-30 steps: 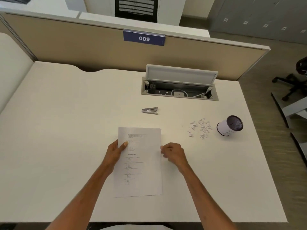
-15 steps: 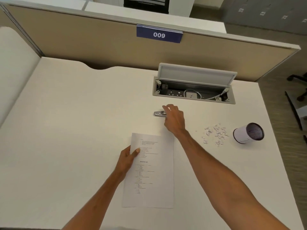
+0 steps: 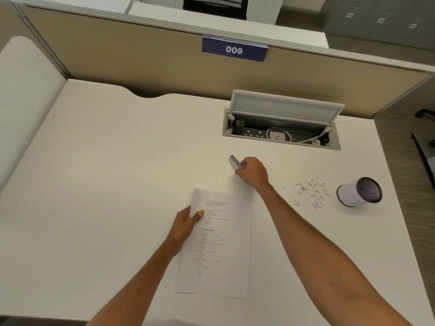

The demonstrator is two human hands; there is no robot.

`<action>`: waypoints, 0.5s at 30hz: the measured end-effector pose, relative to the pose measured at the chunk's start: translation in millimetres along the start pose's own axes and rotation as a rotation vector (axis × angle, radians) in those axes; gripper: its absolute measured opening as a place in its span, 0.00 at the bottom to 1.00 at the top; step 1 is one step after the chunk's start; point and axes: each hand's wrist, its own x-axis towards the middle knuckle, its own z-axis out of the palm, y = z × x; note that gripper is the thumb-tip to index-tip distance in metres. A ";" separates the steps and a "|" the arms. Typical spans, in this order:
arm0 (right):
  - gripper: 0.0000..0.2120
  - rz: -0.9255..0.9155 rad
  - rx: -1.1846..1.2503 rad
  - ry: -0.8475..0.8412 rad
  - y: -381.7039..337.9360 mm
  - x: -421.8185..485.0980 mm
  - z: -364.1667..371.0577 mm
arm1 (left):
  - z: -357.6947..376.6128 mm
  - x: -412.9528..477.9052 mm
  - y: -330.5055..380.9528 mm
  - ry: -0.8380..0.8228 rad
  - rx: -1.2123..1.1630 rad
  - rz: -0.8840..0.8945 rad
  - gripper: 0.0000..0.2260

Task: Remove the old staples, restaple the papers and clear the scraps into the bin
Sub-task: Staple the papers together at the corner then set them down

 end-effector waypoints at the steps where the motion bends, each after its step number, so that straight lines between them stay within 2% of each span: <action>1: 0.09 0.057 0.115 -0.059 -0.5 -0.6 -2.3 | 0.3 -1.2 1.4 0.000 0.004 0.002 0.11; 9: 0.12 0.187 1.169 -0.435 -3.2 -57.1 -20.7 | 10.5 -11.4 13.0 -0.038 0.021 0.047 0.11; 12: 0.10 0.212 1.348 -0.500 -8.3 -82.8 -26.0 | 12.4 -15.8 14.2 -0.041 0.036 0.061 0.11; 15: 0.11 0.192 1.378 -0.601 -8.3 -109.0 -31.2 | 14.8 -21.4 14.6 -0.054 0.042 0.072 0.11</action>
